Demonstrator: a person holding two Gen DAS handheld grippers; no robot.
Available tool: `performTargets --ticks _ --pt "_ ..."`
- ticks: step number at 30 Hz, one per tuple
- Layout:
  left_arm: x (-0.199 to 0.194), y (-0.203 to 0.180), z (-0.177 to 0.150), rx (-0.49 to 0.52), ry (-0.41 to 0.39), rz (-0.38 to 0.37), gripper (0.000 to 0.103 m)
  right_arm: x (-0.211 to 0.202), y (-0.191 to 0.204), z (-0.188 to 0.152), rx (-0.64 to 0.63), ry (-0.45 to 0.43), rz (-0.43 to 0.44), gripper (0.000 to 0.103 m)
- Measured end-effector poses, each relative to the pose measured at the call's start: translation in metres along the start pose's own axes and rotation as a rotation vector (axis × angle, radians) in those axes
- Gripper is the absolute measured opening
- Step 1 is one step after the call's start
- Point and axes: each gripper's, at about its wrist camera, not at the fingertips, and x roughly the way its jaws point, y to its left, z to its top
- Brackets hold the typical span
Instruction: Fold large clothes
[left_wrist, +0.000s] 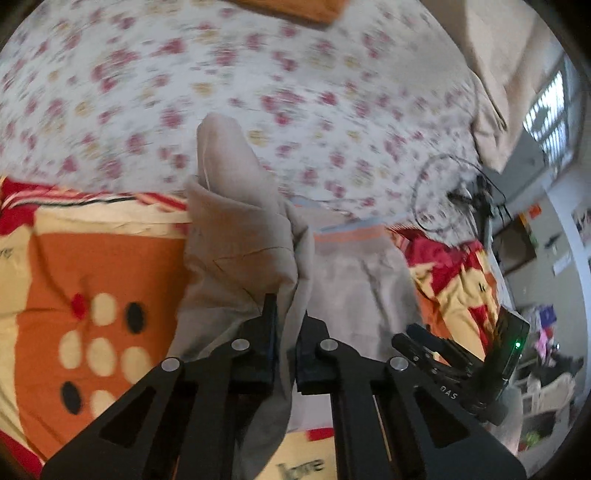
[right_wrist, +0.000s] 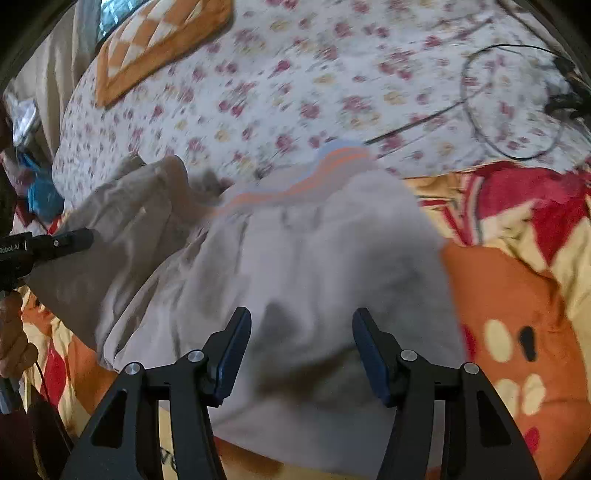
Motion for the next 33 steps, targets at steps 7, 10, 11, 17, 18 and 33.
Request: performTargets --ticks 7,10,11,17,18,33 --pt "0.021 -0.09 0.0 0.151 0.011 -0.059 0.0 -0.004 -0.047 -0.007 0.177 -0.054 0.096 0.059" --pt "0.039 -0.108 -0.002 0.173 0.028 -0.012 0.0 0.0 -0.059 -0.006 0.203 -0.043 0.108 0.059" --pt "0.045 -0.109 -0.002 0.164 0.049 0.001 0.0 0.003 -0.063 -0.007 0.212 -0.036 0.099 0.059" --pt "0.015 -0.085 -0.008 0.151 0.051 0.076 0.038 0.001 -0.069 -0.008 0.251 -0.03 0.115 0.06" --pt "0.004 -0.08 -0.01 0.158 0.031 0.088 0.053 -0.001 -0.068 -0.007 0.247 -0.036 0.116 0.061" --pt "0.021 -0.09 -0.046 0.368 0.086 0.31 0.086 0.004 -0.059 -0.007 0.225 -0.008 0.124 0.066"
